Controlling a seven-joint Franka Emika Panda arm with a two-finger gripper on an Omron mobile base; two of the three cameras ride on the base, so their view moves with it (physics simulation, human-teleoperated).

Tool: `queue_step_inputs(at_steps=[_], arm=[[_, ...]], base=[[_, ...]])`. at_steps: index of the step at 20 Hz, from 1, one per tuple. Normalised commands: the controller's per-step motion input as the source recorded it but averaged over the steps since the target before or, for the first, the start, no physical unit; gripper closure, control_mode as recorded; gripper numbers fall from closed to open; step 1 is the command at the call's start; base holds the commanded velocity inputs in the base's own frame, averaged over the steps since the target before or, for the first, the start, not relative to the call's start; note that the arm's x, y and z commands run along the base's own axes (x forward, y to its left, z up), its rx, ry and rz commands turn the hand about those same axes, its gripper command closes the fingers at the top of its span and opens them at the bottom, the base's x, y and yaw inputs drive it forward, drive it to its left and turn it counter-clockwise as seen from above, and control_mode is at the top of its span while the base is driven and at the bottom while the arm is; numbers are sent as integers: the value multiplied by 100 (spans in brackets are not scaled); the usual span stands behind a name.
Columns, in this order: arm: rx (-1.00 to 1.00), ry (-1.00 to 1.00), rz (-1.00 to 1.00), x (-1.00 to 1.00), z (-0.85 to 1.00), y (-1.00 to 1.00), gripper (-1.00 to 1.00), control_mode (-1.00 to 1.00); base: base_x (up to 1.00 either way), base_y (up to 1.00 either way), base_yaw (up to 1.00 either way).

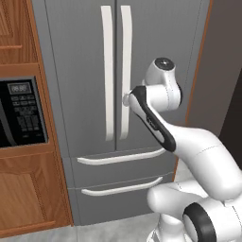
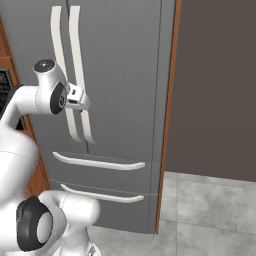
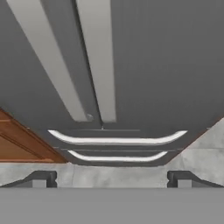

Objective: Retrieve the sausage and cheese from the fridge and place them on the cutting board on the counter.

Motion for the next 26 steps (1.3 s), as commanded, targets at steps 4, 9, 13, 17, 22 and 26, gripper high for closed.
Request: queue_step_inputs(at_steps=[4,9,13,17,22,26], arm=[[11,-22,1,34,19,29,-100,-100],[1,-32,6,34,4,16,-100,-100],[0,-11,0,29,5,-3,-100,-100],[0,0,-1,23,13,-8,-100,-100],[0,0,-3,35,14,0,-100,-100],[0,0,-1,51,2,1,-100,-100]], base=[[0,0,0],[0,0,0],[0,0,0],[0,0,0],[0,0,0],[0,0,0]])
